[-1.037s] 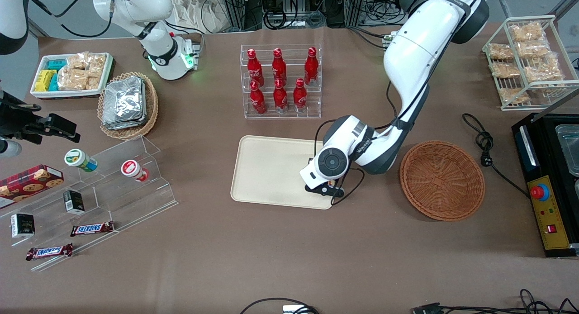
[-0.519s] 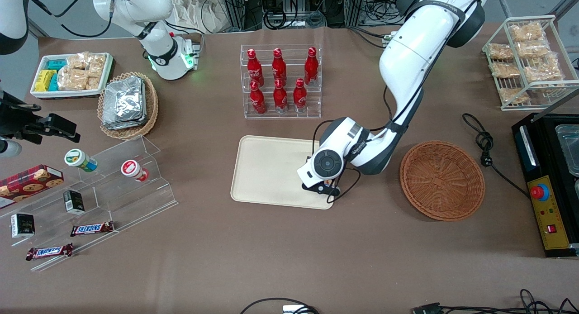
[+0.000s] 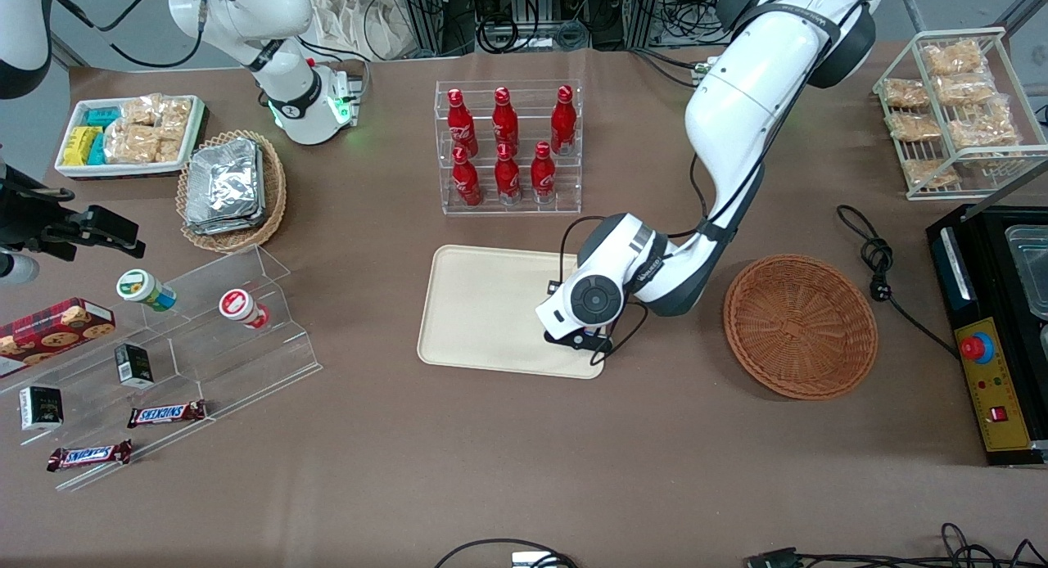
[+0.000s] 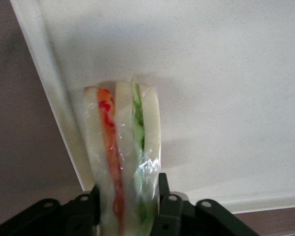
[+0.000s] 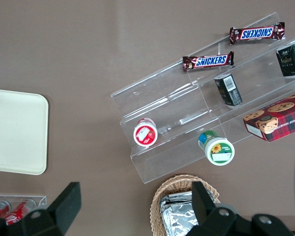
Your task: Place sandwich from basket to tray
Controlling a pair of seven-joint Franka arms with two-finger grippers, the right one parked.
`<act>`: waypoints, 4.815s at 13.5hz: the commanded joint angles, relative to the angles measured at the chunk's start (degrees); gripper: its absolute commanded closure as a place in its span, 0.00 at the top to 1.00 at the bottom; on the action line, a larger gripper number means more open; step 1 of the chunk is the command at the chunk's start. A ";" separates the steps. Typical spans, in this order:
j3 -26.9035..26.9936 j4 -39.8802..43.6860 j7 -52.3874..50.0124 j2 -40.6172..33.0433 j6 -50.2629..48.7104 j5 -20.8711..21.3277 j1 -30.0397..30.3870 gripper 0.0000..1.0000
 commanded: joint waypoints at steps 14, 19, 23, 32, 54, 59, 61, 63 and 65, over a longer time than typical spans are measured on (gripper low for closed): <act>0.51 4.57 10.74 -22.69 -29.89 -1.18 20.81 1.00; 0.77 4.14 16.40 -32.97 -36.59 -0.13 27.32 1.00; 0.86 3.52 20.79 -36.50 -37.12 -0.04 27.68 1.00; 0.95 -4.12 22.56 -40.55 -34.75 0.93 30.23 1.00; 9.83 -12.39 25.81 -48.02 -24.73 2.07 25.57 1.00; 9.74 -12.30 25.72 -47.23 -24.20 1.72 26.01 1.00; 9.74 -12.30 25.72 -47.23 -24.29 1.72 26.01 1.00; 9.74 -12.48 25.20 -47.32 -24.64 1.80 26.01 1.00; 9.74 -12.48 25.02 -47.32 -24.73 1.81 26.01 1.00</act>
